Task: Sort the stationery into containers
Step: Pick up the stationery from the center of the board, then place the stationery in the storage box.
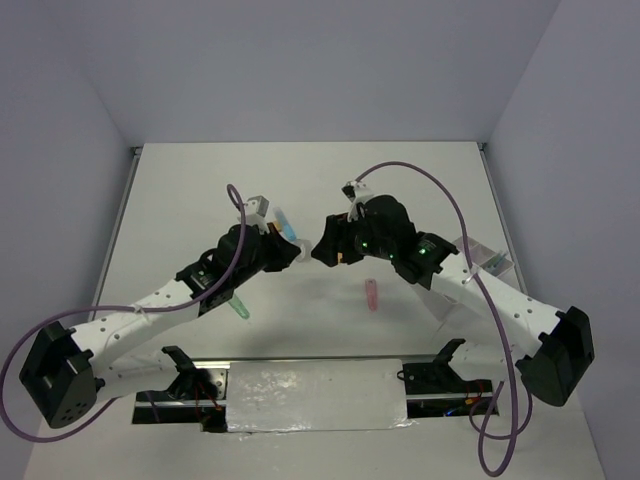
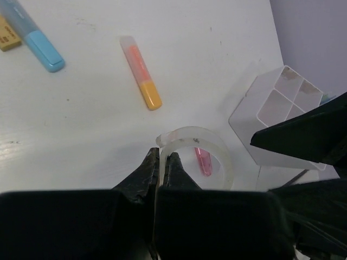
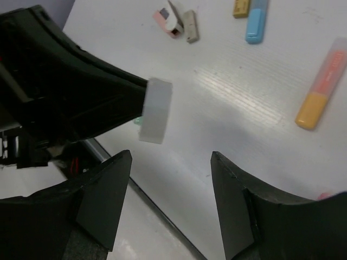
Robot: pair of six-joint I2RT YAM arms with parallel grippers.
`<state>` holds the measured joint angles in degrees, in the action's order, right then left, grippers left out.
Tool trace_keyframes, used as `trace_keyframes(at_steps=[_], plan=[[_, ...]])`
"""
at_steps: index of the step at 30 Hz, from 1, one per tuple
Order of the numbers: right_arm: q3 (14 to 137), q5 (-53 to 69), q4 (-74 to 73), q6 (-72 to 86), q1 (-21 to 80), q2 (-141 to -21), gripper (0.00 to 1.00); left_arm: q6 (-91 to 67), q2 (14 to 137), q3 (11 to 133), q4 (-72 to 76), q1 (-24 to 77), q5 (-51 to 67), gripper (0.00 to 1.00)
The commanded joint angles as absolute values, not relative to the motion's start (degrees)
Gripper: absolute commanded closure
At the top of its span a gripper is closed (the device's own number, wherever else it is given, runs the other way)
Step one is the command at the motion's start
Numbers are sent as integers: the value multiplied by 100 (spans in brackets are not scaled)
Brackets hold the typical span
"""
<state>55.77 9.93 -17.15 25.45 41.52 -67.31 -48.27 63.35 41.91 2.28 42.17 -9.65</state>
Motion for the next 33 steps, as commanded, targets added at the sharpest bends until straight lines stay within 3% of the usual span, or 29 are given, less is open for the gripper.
trace_keyframes(at_steps=[1,5,13,15,17,19,21,22,24,26,27,28,30,33], plan=[[5967,1204,-1582,2909,4429,-6776,32,-4808,6240,4078,887,4245,-598,100],[5871,1240,-1389,3076,4570,-6820,37,-4816,6223,4052,932,4245,-510,100],[5985,369,-1784,3103,4605,-7022,36,-4869,6082,3824,1222,4245,-194,100],[5977,562,-1688,3129,4606,-7093,41,-4869,6047,3771,1300,4254,-158,100],[5977,729,-1574,3155,4614,-7163,53,-4878,6029,3753,1336,4245,-123,100],[5950,817,-1425,3199,4632,-7172,58,-4860,6021,3762,1327,4245,-114,100],[5872,1009,-1249,3287,4641,-7154,73,-4843,6064,3814,1275,4245,-79,100],[5845,1080,-1091,3313,4641,-7137,96,-4834,6082,3823,1292,4254,-53,100],[5783,1195,-932,3410,4641,-7102,100,-4843,6143,3850,1301,4245,-44,92],[5766,1187,-905,3410,4641,-7066,100,-4834,6170,3893,1283,4245,-44,73],[5783,1134,-1010,3375,4623,-7049,100,-4825,6170,3911,1248,4245,-44,59],[5835,1064,-1072,3331,4614,-7049,100,-4825,6161,3981,1057,4245,-70,22],[5932,818,-1395,3191,4518,-7023,100,-4790,6135,4165,592,4236,-333,1],[5968,616,-1809,3041,4220,-6883,100,-4755,6161,4586,-181,4219,-877,1]])
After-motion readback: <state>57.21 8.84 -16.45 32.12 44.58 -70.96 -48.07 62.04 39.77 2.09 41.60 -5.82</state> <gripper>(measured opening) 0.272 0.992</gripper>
